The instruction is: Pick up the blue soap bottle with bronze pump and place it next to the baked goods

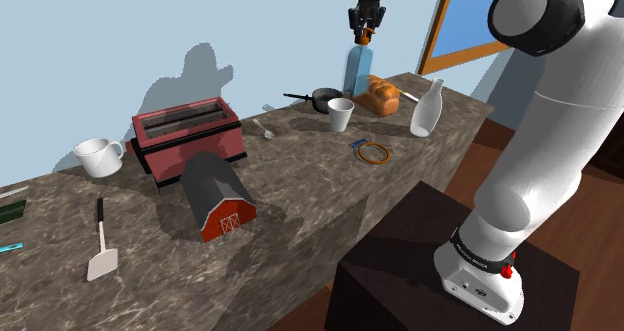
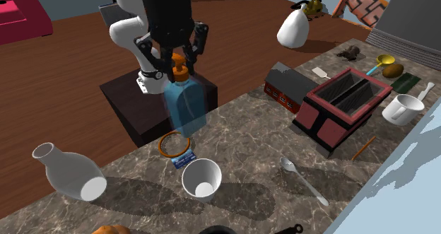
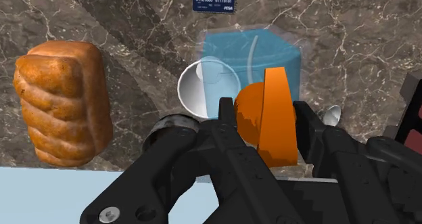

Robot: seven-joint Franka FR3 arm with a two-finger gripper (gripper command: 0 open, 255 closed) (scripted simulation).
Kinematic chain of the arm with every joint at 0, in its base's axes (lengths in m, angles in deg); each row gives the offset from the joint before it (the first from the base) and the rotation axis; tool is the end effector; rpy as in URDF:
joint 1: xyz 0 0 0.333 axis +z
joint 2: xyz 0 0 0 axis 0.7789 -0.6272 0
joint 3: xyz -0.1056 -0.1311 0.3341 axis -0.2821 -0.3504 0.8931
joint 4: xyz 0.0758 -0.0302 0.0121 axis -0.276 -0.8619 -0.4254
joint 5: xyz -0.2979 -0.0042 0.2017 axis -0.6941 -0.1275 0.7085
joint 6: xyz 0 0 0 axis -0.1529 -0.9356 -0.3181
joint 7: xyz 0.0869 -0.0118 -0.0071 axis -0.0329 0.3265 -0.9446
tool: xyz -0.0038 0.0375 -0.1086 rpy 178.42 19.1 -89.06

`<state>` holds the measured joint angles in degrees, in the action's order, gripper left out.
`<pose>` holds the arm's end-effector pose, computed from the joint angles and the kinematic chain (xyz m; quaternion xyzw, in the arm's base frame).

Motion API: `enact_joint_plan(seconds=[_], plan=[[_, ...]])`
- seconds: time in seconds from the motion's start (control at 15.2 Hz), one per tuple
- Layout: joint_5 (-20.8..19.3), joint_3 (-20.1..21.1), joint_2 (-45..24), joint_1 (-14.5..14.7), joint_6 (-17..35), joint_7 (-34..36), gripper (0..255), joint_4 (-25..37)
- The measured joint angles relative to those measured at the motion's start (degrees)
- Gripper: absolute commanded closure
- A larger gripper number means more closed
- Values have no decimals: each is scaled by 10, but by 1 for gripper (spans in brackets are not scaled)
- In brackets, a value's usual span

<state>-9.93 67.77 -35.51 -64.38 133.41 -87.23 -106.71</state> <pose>0.5496 -0.1580 0.6809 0.9966 -0.0826 0.0046 0.0022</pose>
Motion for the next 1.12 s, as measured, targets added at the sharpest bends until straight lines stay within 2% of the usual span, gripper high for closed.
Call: enact_joint_plan(seconds=[0.53, 0.79, 1.12], plan=[[12, -44, -29, -67, -9, -108, 255, 37], [21, -63, -60, -104, -18, -162, 255, 76], [41, -82, -132, -155, -57, -223, 255, 186]])
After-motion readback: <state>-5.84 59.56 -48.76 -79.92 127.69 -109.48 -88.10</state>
